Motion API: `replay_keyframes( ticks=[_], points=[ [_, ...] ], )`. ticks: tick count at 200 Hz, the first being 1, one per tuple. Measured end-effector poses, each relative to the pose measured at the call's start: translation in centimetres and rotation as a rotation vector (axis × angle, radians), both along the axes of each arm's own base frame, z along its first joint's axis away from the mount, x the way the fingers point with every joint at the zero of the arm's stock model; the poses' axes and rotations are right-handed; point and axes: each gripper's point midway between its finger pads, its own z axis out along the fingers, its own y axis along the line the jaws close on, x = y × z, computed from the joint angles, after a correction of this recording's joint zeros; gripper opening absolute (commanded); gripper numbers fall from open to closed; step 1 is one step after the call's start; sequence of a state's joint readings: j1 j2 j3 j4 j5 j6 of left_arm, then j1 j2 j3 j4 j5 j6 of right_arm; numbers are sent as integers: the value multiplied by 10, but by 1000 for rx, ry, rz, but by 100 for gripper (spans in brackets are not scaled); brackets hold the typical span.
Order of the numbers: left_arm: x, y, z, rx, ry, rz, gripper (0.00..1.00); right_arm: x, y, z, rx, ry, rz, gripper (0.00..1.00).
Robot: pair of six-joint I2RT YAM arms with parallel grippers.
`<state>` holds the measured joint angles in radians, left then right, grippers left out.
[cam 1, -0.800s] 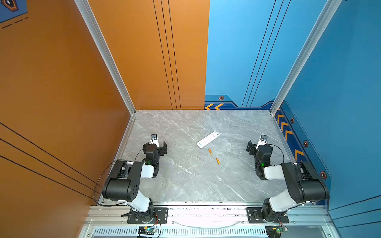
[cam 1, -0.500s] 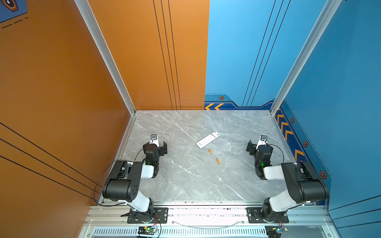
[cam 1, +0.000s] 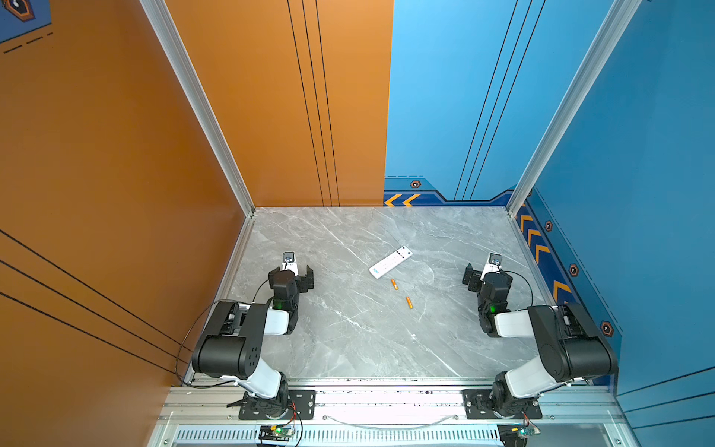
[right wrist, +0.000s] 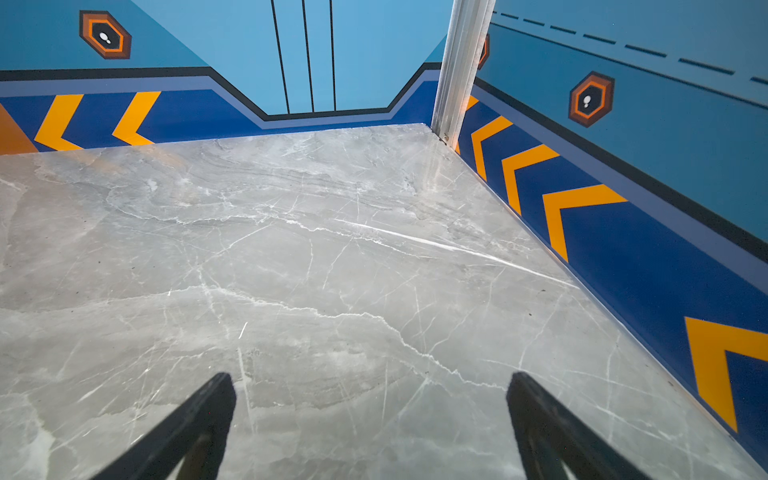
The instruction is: Load the batteries into the remote control
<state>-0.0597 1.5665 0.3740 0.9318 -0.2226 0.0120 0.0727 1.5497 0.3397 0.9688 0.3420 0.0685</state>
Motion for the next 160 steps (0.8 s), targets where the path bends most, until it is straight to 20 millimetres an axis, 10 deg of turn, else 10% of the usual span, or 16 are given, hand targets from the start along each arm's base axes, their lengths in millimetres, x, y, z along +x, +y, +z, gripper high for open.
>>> replay_keyframes(
  ticks=[160],
  points=[
    [0, 1, 0, -7, 1, -7, 98, 0, 0, 0, 0, 0, 0, 100]
  ],
)
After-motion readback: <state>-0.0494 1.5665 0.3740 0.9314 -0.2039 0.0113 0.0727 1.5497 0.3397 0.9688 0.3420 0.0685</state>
